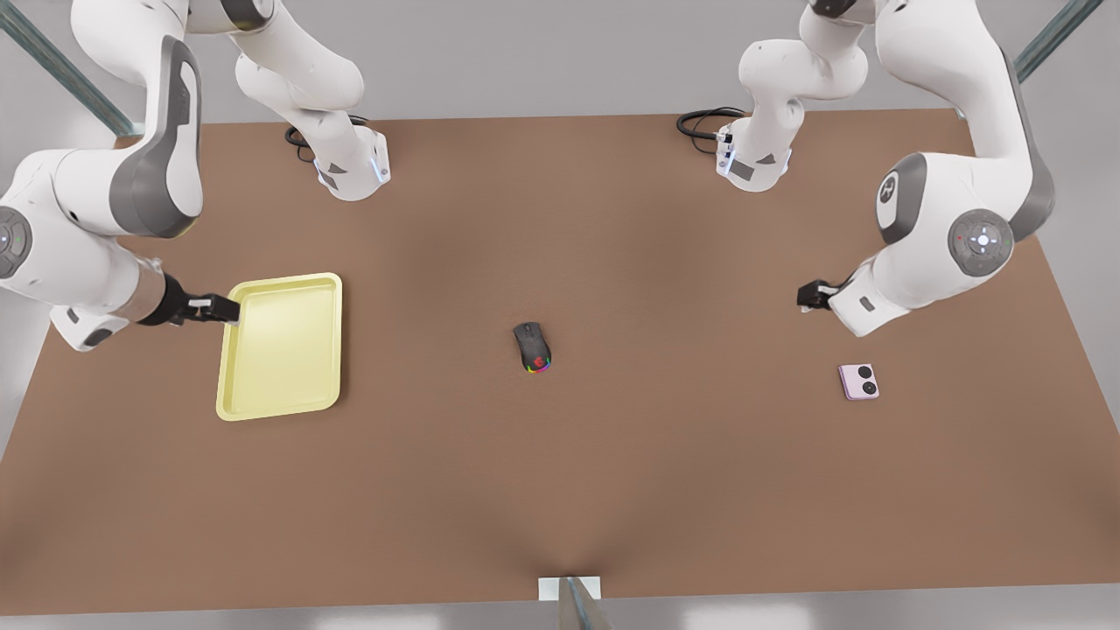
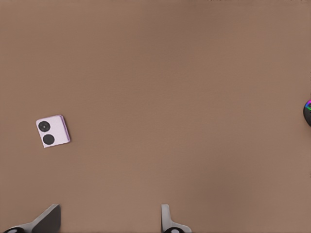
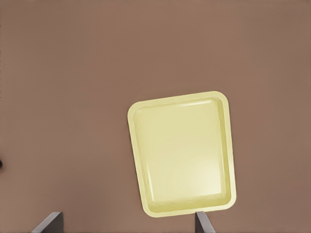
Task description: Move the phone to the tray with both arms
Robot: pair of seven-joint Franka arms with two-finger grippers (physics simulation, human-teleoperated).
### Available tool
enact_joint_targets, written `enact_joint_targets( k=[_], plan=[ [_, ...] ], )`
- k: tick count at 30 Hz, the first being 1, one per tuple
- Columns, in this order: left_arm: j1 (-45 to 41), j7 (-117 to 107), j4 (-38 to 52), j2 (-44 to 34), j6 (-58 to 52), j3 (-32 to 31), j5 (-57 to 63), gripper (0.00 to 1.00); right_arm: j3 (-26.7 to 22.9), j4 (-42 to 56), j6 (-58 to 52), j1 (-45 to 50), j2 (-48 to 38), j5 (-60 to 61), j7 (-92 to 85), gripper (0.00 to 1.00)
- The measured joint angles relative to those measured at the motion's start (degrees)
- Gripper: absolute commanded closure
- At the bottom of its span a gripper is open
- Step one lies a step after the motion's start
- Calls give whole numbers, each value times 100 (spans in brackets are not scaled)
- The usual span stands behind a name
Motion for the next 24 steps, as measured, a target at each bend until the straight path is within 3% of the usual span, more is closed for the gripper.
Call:
enact_joint_targets(
  k=[4,8,11,19,24],
  plan=[
    [47,52,4,234,285,-10,-8,0,0,-13,218,-3,15,0,12,0],
    [47,77,134,1164,734,35,168,0,0,-8,341,6,41,0,22,0],
    [248,104,340,1720,1083,401,272,0,0,5,411,22,76,0,28,0],
    [780,398,-1399,1488,2627,768,276,0,0,5,482,24,76,-1,40,0],
    [943,734,-1701,1685,3457,946,-95,0,0,1,487,21,77,-1,45,0]
  ],
)
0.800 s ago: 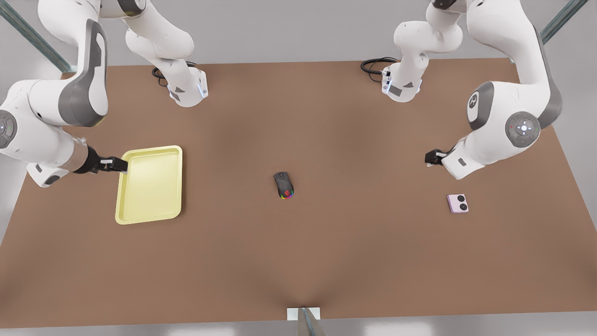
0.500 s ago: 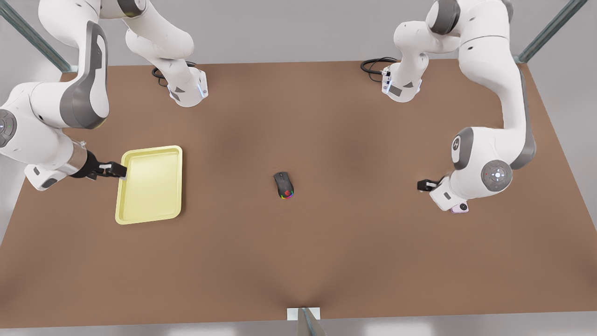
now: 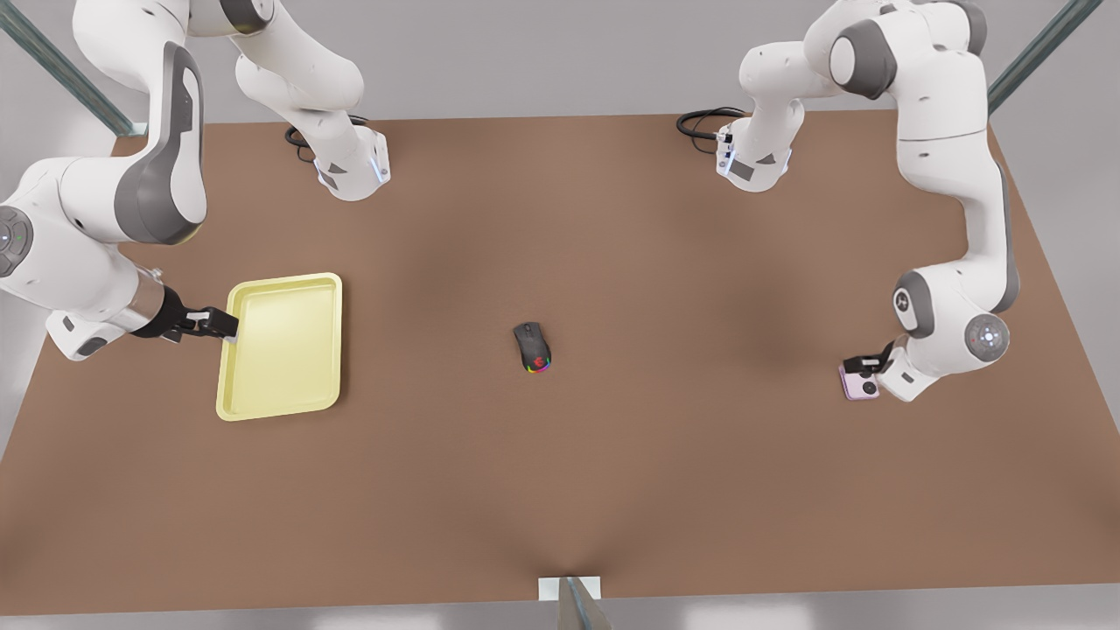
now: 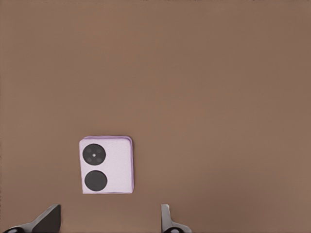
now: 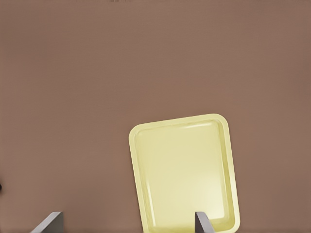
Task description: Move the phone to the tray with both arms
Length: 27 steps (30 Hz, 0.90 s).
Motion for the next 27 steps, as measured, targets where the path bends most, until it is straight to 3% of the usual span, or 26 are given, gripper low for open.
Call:
enact_joint_targets(
  k=[11,27],
  plan=[
    [89,553,-125,709,1160,84,-591,0,0,-10,-15,11,6,-7,7,0],
    [88,956,-146,1017,1731,93,-683,0,18,4,122,11,68,0,41,0]
  ],
)
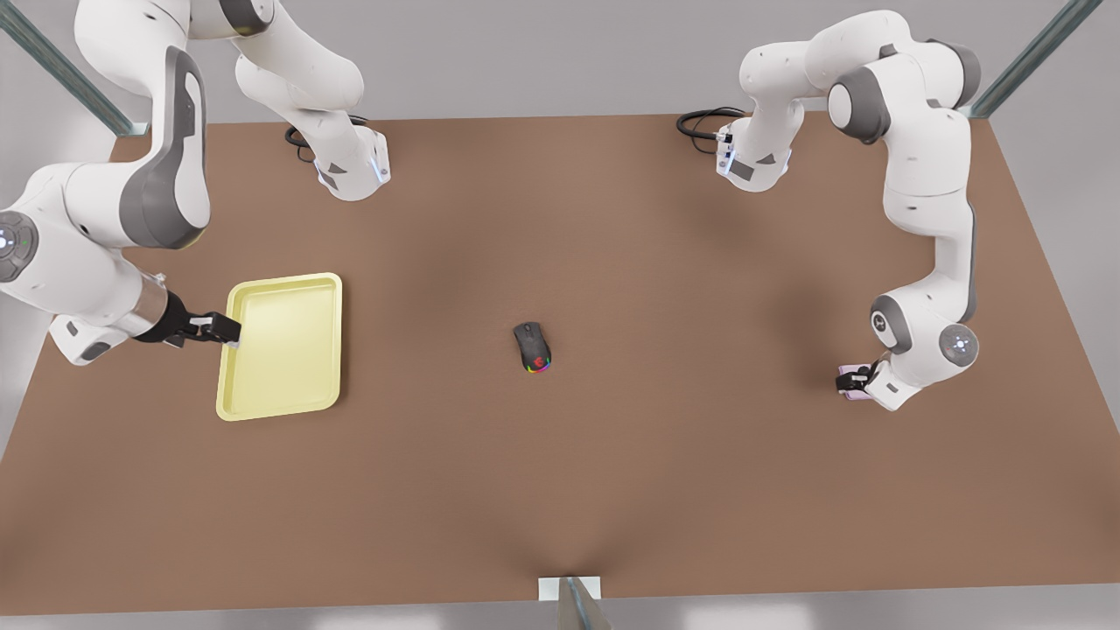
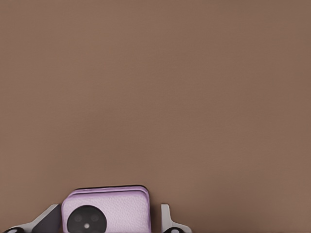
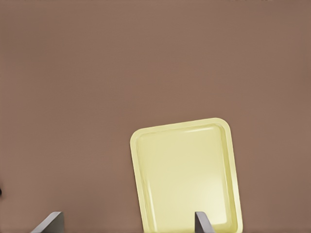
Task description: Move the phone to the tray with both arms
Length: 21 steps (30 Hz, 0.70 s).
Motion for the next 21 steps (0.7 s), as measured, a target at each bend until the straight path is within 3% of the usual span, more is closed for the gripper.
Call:
enact_joint_targets(
  k=[7,10,12,21],
  plan=[
    [0,85,1,-14,48,8,-3,1,-9,-13,6,11,17,-5,11,0],
    [0,111,4,-16,54,9,-2,18,-9,-17,3,13,1,-7,16,0],
    [0,114,4,-21,58,9,11,23,-9,-21,5,21,15,-7,18,0],
    [0,119,46,-154,-6,27,33,22,-9,-66,31,34,35,-8,26,0]
  ],
)
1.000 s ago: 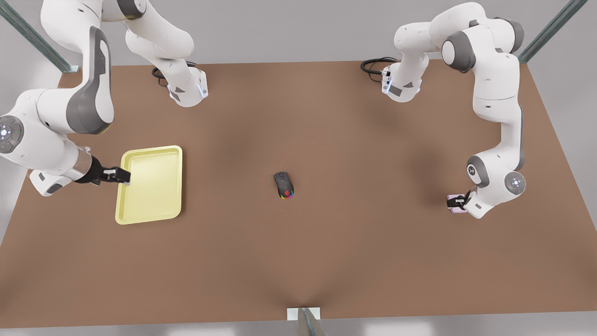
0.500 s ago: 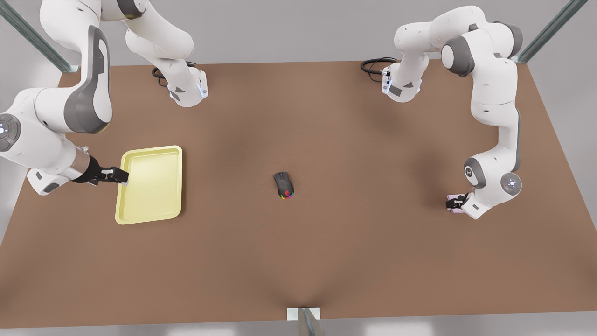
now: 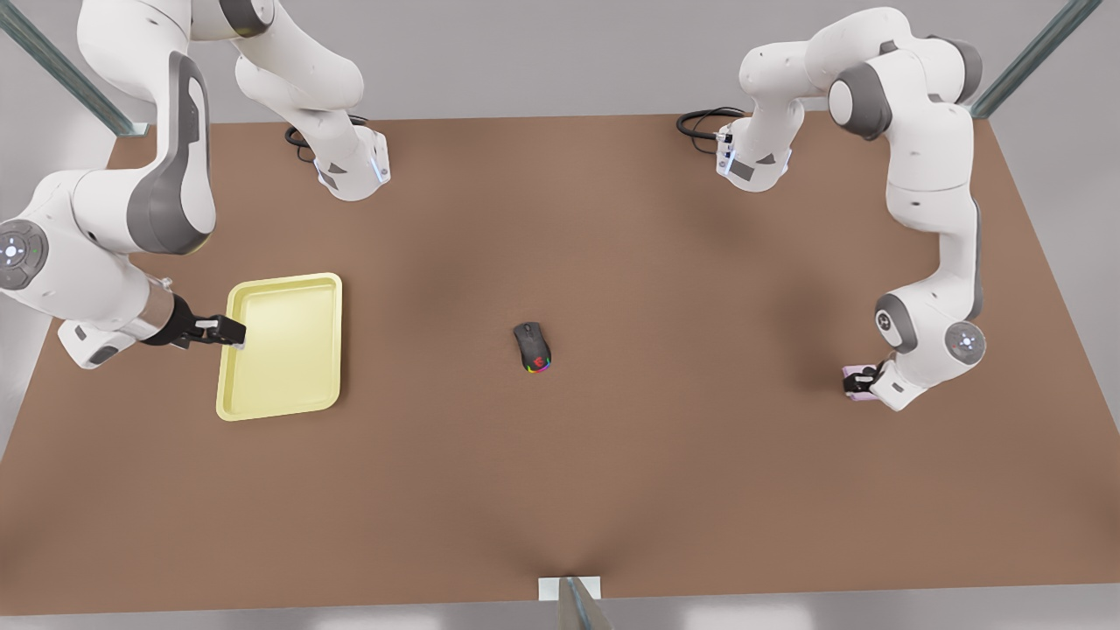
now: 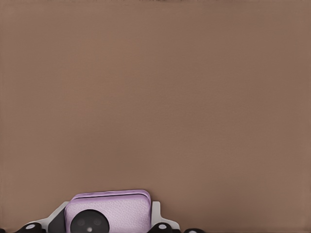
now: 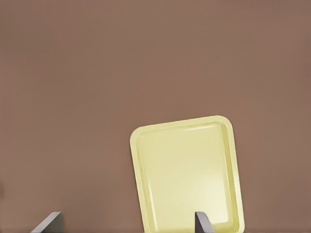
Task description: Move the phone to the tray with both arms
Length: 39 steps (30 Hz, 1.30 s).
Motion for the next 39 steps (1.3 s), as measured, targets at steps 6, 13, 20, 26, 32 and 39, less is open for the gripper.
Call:
enact_joint_targets(
  k=[6,13,20,26,32,39],
  plan=[
    [-343,-69,676,-75,-413,-32,2,22,0,21,5,0,6,0,3,0],
    [-1953,-716,2162,-21,-1637,-46,184,22,1,19,28,4,15,0,6,0],
    [-3260,-2065,3324,504,-2377,-612,225,22,-7,54,18,-33,-43,-27,-3,0],
    [-3920,-3392,4958,1700,-2482,-787,199,22,-10,58,-7,-65,-42,-38,-19,0],
    [-4229,-4536,5539,2469,-1853,-938,190,22,-9,37,-36,-66,-2,-33,-33,0],
    [-5058,-5622,5837,2552,-1455,-902,207,22,-9,27,-12,-54,35,-33,-44,0]
  ],
)
